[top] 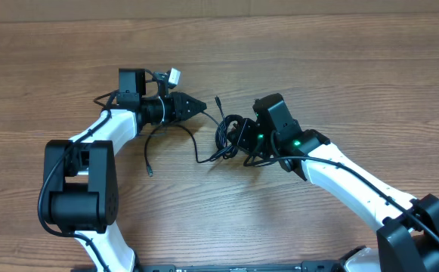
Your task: Untangle cables
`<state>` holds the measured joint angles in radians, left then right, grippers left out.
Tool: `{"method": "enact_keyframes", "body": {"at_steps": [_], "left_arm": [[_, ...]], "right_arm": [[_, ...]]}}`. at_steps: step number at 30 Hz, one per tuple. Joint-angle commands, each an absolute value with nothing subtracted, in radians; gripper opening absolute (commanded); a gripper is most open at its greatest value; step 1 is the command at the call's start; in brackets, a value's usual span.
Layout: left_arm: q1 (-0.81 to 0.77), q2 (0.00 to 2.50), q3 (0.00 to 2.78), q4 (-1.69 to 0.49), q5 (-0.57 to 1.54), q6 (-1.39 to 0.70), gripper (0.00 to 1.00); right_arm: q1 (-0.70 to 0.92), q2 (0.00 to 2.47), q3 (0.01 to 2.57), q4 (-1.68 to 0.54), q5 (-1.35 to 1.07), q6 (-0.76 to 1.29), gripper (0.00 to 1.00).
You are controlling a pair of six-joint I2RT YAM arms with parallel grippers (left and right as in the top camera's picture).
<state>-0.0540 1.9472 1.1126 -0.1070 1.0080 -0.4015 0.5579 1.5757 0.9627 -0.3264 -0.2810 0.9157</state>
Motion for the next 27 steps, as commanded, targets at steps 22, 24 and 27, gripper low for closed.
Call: {"method": "enact_keyframes", "body": {"at_steps": [22,24,27], "left_arm": [[-0.041,1.949,1.116,-0.078,1.018,-0.742,0.08],[-0.041,1.949,1.116,-0.078,1.022,-0.742,0.06],[-0.041,1.949,1.116,-0.078,1.021,-0.742,0.06]], "right_arm": [[0.563,1.568,0.973,-0.321,-0.243,0.908,0.05],[0.563,1.568,0.973,-0.321,-0.243,0.908,0.05],[0.563,1.568,0.973,-0.32,-0.243,0.908,0.05]]}}
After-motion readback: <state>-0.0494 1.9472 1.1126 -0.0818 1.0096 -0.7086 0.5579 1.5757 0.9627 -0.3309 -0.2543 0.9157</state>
